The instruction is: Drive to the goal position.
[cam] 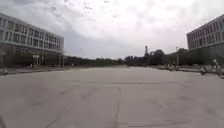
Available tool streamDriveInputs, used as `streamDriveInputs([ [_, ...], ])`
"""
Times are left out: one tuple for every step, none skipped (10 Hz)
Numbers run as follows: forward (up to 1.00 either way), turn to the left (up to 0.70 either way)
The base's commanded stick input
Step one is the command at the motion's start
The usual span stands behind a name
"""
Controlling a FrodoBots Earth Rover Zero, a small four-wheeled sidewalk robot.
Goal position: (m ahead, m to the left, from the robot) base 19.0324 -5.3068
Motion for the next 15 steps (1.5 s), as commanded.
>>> streamDriveInputs([
  [0.7, 0.0],
  [0.7, 0.0],
  [0.7, 0.0],
  [0.7, 0.0],
  [0.7, -0.01],
  [0.7, -0.03],
  [0.7, -0.12],
  [0.7, -0.24],
  [0.7, -0.31],
  [0.7, -0.33],
  [0.7, -0.24],
  [0.7, -0.07],
  [0.7, 0.0],
  [0.7, 0.0],
  [0.7, 0.0],
])
